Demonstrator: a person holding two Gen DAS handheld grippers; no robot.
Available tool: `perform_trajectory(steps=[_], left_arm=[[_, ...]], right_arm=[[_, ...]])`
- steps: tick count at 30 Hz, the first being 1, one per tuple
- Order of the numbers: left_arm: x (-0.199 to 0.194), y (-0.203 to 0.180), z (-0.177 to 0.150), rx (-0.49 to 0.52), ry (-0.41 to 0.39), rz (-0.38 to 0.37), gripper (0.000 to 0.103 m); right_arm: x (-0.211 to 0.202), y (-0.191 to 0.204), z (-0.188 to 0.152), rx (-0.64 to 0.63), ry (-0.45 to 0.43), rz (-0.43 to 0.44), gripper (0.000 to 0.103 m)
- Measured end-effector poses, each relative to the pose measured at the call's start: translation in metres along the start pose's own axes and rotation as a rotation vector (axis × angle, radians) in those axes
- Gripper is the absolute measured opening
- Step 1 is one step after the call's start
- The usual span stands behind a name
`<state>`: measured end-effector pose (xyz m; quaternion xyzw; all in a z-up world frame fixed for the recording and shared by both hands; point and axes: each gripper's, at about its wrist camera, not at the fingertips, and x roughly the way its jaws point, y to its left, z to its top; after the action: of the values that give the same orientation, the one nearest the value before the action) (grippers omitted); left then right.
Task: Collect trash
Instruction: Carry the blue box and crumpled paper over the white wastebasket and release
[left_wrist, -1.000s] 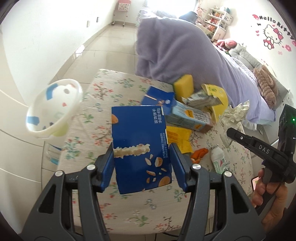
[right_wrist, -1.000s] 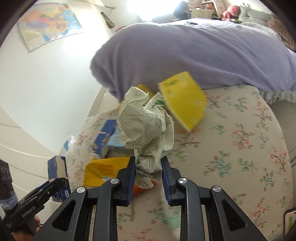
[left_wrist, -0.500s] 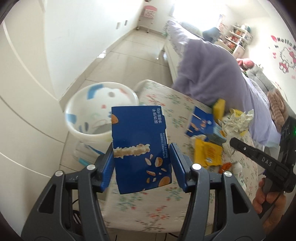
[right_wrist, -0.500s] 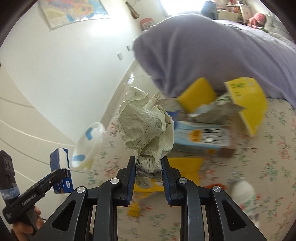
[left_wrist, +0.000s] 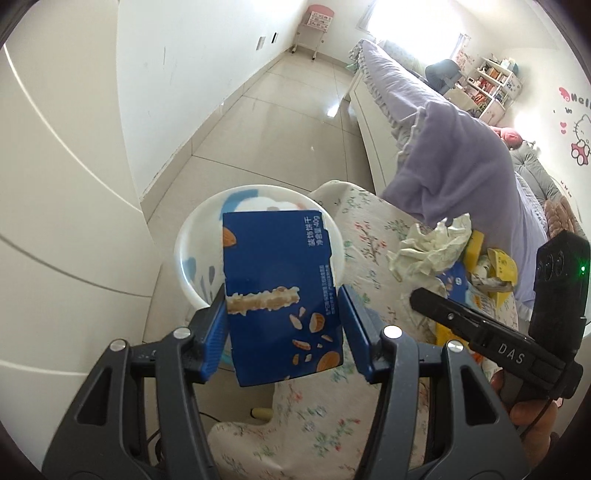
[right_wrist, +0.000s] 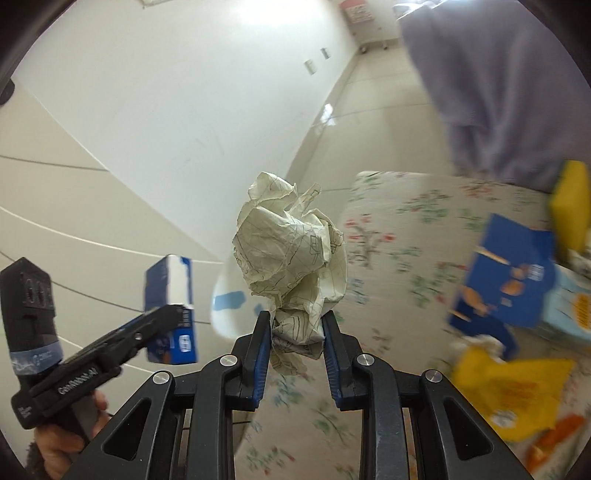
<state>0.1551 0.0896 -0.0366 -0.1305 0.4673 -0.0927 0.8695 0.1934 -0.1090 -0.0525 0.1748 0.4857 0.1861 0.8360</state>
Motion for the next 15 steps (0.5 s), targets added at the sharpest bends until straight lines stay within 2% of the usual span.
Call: perform_trajectory(steps=[5, 8, 15], left_arm=[[0.011, 0.014, 0.009, -0.030, -0.005, -0.022, 0.058], [0.018, 0.020, 0.014, -0.020, -0.001, 0.001, 0.058], [0.029, 0.037, 0.022, -0.051, 0.005, -0.004, 0.060]], right_arm=[[0.026, 0.002, 0.006, -0.006, 0.006, 0.027, 0.028], [0.039, 0.003, 0.010, -0.009, 0.009, 0.031, 0.029], [0.064, 0.012, 0.018, -0.027, 0.015, 0.034, 0.030]])
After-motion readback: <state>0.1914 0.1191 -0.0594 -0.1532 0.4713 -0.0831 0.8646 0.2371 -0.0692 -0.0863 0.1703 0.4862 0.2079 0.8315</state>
